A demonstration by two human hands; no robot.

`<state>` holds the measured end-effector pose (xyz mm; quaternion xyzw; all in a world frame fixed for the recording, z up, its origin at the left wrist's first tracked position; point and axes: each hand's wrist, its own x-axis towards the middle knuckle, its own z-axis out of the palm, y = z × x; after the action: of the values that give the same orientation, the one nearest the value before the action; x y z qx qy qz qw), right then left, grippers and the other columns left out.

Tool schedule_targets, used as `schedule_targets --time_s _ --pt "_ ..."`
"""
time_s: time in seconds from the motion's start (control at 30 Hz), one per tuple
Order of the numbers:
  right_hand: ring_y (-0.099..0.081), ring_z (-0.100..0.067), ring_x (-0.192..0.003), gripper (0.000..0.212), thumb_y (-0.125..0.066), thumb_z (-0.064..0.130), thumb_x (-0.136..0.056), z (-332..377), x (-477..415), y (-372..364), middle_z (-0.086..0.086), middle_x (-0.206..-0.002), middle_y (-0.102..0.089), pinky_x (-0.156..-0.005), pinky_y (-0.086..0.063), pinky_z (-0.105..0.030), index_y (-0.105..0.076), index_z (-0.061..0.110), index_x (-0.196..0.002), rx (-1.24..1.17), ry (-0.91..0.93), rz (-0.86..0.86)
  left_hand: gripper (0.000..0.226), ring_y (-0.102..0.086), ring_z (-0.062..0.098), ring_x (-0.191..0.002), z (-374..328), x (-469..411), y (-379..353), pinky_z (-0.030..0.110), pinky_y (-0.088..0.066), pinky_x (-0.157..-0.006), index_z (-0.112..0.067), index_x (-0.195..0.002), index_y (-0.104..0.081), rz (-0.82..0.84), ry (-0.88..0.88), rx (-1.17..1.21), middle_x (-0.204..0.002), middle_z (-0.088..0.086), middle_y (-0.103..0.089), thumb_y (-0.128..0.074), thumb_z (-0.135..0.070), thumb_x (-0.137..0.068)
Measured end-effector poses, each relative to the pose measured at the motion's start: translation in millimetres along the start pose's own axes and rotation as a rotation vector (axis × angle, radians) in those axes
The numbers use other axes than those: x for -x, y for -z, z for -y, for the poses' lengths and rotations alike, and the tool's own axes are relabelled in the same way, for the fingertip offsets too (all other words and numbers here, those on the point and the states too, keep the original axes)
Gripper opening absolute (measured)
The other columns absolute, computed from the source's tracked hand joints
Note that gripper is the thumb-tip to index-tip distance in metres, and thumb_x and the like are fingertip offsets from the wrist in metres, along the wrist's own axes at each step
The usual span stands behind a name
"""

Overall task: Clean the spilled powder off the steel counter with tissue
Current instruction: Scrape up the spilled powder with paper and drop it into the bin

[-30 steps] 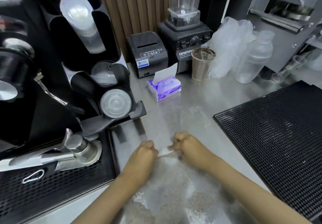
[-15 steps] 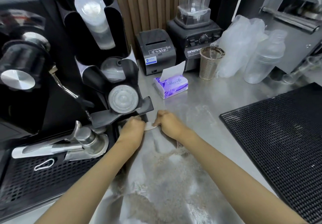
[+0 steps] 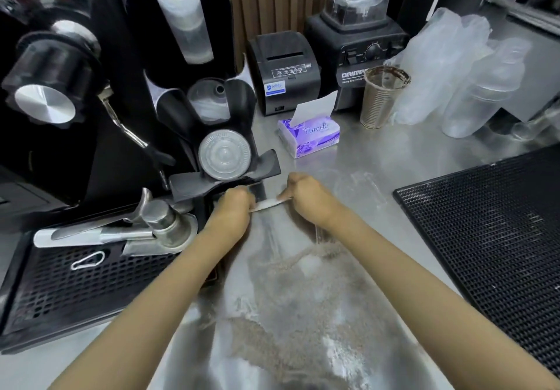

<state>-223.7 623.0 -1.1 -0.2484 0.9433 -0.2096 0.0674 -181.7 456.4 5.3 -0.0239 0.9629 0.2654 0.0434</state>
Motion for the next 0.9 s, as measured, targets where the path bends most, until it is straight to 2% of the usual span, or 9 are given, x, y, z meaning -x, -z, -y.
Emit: schedule_targets --time_s 0.1,0.17,0.23,0.33,0.43,0.53,0.57,0.67,0.9 --pt "-0.055 -0.033 -0.098 0.021 -0.048 -0.002 -0.083 2.2 -1.0 -8.7 -0.021 -0.098 -0.056 -0.082 -0.046 -0.038 -0.066 -0.003 -0.093 0.025 -0.008 0.007 0.023 -0.050 0.030 -0.085 -6.8 -2.4 -4.5 0.028 -0.034 -0.069 -0.011 -0.066 -0.047 0.015 0.043 -0.020 -0.085 0.015 -0.054 -0.044 0.006 -0.081" --pt "-0.055 -0.030 -0.089 0.012 -0.052 -0.004 -0.079 3.6 16.6 -13.7 -0.019 -0.086 -0.054 -0.076 -0.047 -0.039 -0.064 -0.003 -0.079 0.000 0.032 0.019 0.015 -0.053 0.032 -0.089 -4.4 11.2 -11.6 0.036 -0.042 -0.075 -0.004 -0.081 -0.057 0.025 0.021 -0.034 -0.093 0.013 -0.055 -0.044 0.005 -0.082" --pt "-0.056 -0.029 -0.086 0.017 -0.056 -0.006 -0.074 2.2 42.4 -17.3 -0.014 -0.084 -0.056 -0.071 -0.047 -0.034 -0.069 0.002 -0.082 0.059 0.165 0.051 0.017 -0.054 0.028 -0.094 2.5 33.6 -18.7 0.033 -0.045 -0.078 -0.002 -0.096 -0.057 0.104 -0.039 -0.069 -0.100 0.012 -0.054 -0.046 0.003 -0.084" --pt "-0.056 -0.021 -0.072 0.030 -0.069 -0.006 -0.060 2.2 80.4 -15.2 -0.003 -0.075 -0.056 -0.061 -0.050 -0.022 -0.072 0.013 -0.083 0.105 0.294 0.111 0.016 -0.051 0.022 -0.074 2.4 70.3 -30.2 0.027 -0.037 -0.060 -0.015 -0.077 -0.049 0.221 -0.231 -0.218 -0.085 0.008 -0.050 -0.039 -0.007 -0.086" --pt "-0.056 -0.017 -0.063 0.034 -0.070 -0.003 -0.056 -7.0 87.6 -6.8 0.005 -0.066 -0.046 -0.050 -0.049 -0.019 -0.075 0.018 -0.082 0.061 0.294 0.067 0.019 -0.053 0.025 -0.086 -1.0 66.7 -33.3 0.026 -0.035 -0.066 -0.009 -0.076 -0.056 0.215 -0.288 -0.211 -0.090 0.009 -0.049 -0.039 -0.001 -0.078" --pt "-0.061 -0.023 -0.072 0.029 -0.058 -0.005 -0.070 -26.9 71.9 12.6 -0.002 -0.072 -0.050 -0.065 -0.046 -0.019 -0.075 0.011 -0.088 -0.039 0.074 -0.087 0.029 -0.058 0.031 -0.093 -15.4 24.8 -32.1 0.031 -0.046 -0.079 0.000 -0.091 -0.070 0.165 -0.255 -0.048 -0.097 0.014 -0.058 -0.050 0.013 -0.073" --pt "-0.062 -0.025 -0.074 0.028 -0.056 -0.006 -0.073 -35.6 66.3 19.5 -0.007 -0.074 -0.053 -0.068 -0.039 -0.014 -0.075 0.008 -0.089 -0.055 -0.018 -0.118 0.031 -0.059 0.033 -0.094 -25.8 9.5 -31.5 0.034 -0.047 -0.082 0.001 -0.092 -0.070 0.127 -0.264 -0.003 -0.099 0.019 -0.060 -0.050 0.014 -0.074" --pt "-0.063 -0.030 -0.070 0.026 -0.054 -0.006 -0.069 -60.7 50.6 27.4 -0.018 -0.075 -0.062 -0.065 -0.028 -0.008 -0.075 0.004 -0.079 -0.101 -0.105 -0.151 0.031 -0.058 0.034 -0.097 -58.5 -29.8 -37.2 0.036 -0.045 -0.085 0.001 -0.095 -0.070 0.053 -0.293 0.085 -0.102 0.022 -0.062 -0.049 0.013 -0.077" --pt "-0.056 -0.034 -0.097 0.029 -0.051 -0.006 -0.082 -127.7 15.2 50.7 -0.023 -0.100 -0.062 -0.080 -0.041 -0.029 -0.071 0.004 -0.100 -0.027 -0.244 -0.170 0.029 -0.056 0.031 -0.100 -98.7 -89.8 -55.5 0.028 -0.038 -0.081 0.001 -0.102 -0.068 -0.011 -0.287 0.156 -0.106 0.020 -0.062 -0.046 0.008 -0.084"
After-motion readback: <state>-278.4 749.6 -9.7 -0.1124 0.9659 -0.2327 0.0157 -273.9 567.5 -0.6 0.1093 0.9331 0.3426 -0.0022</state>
